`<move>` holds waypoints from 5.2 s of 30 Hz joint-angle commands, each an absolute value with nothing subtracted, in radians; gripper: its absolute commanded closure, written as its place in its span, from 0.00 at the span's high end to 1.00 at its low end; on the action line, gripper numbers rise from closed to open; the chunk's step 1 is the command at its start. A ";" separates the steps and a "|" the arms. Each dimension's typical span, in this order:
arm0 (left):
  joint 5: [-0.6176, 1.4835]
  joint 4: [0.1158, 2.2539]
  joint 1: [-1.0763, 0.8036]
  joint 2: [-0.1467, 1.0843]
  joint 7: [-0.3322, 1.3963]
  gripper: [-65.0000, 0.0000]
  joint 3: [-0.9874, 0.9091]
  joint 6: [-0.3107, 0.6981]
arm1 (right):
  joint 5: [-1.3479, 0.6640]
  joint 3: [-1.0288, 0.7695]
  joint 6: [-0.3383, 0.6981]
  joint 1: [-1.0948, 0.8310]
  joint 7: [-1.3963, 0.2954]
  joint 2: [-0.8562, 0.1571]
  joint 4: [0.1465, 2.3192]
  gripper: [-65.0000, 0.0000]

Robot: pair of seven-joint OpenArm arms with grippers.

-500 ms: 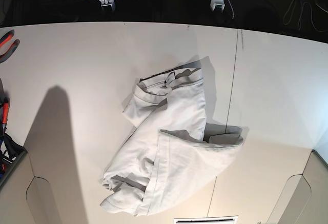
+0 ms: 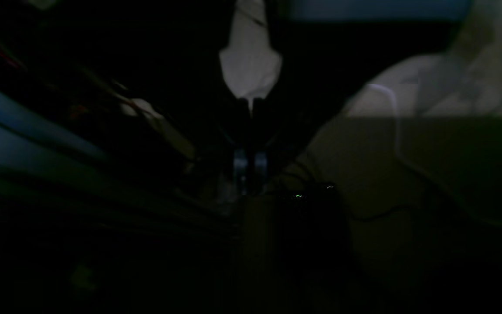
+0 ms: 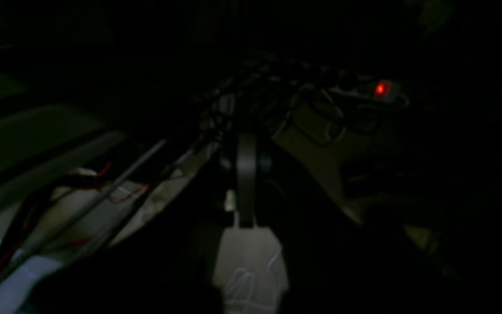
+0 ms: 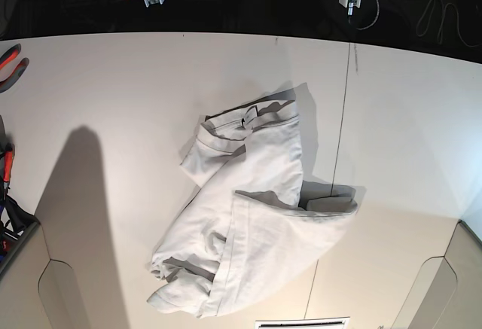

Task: Layout the t-shirt on the table in an organized manner, then fold the t-shirt properly
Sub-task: 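Move both grippers from rest toward the crumpled white t-shirt, then lower the right gripper onto the shirt and pinch a fold, then lower the left gripper beside the right gripper and grasp the shirt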

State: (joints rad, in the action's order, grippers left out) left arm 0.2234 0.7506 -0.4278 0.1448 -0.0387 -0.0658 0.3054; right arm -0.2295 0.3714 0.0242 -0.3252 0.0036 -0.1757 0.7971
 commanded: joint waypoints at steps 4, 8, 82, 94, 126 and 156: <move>0.277 0.854 -0.490 0.172 -0.049 0.00 -0.068 0.326 | -0.200 0.372 0.029 -0.405 0.019 -0.188 0.902 0.00; 0.281 0.947 -0.527 0.192 -0.048 0.00 -0.068 0.326 | -0.197 0.372 0.026 -0.458 0.019 -0.200 0.985 0.00; 0.445 1.771 -0.470 0.429 0.149 0.35 -0.346 0.458 | 0.164 0.420 0.120 -0.249 -0.140 -0.072 1.774 0.48; 0.426 1.771 -0.415 0.429 0.234 0.35 -0.347 0.272 | 0.662 0.802 -0.026 0.043 -0.385 0.110 1.404 0.48; 0.427 1.769 -0.397 0.429 0.245 0.35 -0.347 0.273 | 0.804 0.784 -0.231 0.321 -0.487 0.152 1.335 0.00; 0.109 1.600 -0.077 0.187 0.107 0.38 0.246 0.332 | 0.580 0.444 -0.146 0.717 -0.460 0.152 1.327 0.00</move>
